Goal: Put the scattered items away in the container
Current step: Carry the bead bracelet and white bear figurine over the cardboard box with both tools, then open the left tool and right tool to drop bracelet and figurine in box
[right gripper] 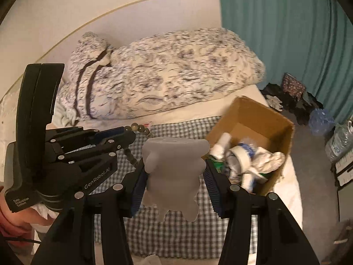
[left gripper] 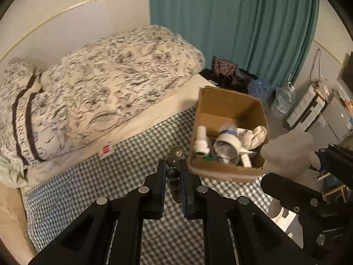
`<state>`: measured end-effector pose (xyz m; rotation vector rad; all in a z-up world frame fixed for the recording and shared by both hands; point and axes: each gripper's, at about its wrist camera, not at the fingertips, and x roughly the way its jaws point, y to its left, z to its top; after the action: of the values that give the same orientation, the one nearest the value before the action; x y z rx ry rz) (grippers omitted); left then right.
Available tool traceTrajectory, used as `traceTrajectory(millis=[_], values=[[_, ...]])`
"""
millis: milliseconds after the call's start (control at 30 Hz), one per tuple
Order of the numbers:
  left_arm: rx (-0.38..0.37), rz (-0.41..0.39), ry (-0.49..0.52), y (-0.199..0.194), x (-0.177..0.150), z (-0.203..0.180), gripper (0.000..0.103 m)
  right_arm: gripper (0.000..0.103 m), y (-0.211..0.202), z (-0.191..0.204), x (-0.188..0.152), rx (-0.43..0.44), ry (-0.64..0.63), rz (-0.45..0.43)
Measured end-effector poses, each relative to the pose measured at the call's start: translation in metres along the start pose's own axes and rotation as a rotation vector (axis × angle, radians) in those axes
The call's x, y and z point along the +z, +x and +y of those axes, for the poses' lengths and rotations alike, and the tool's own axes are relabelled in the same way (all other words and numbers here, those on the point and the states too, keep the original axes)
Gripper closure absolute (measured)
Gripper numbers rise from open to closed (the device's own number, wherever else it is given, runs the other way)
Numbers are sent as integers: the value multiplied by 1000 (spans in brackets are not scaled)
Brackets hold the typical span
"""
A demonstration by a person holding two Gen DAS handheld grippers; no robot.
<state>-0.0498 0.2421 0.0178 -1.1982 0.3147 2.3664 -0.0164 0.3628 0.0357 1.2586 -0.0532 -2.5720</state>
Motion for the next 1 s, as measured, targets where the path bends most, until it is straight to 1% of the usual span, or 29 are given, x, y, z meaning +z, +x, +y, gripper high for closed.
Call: traceTrajectory(millis=[200,367,567,633,767,800,833,867,900,933,967,1000], values=[[-30,21,32,42,35,-40,92,53,19,-62,7,-33,60,36],[-45,72,63,81,51,-65,92,53,43,-106,11,-60,105,77],[-62,134,92,122,55,-85,92,53,70,-141,11,-85,144,129],[-78,137,88,130,57,-87,92,53,76,-148,13,-94,152,139],[-82,138,81,140,67,-87,92,53,84,-159,21,-114,159,138],[-81,130,78,141,70,-87,89,52,84,-161,24,-118,160,128],[-75,118,78,141,73,-86,83,47,84,-162,26,-125,160,119],[-65,110,80,140,76,-86,63,30,84,-163,29,-140,163,111],[-42,106,81,141,78,-84,46,22,83,-165,32,-167,170,101],[-8,105,79,140,80,-81,16,19,82,-168,34,-179,188,90],[17,100,71,139,81,-77,10,18,79,-171,36,-165,208,79],[23,90,60,137,82,-72,10,18,77,-172,37,-148,225,71]])
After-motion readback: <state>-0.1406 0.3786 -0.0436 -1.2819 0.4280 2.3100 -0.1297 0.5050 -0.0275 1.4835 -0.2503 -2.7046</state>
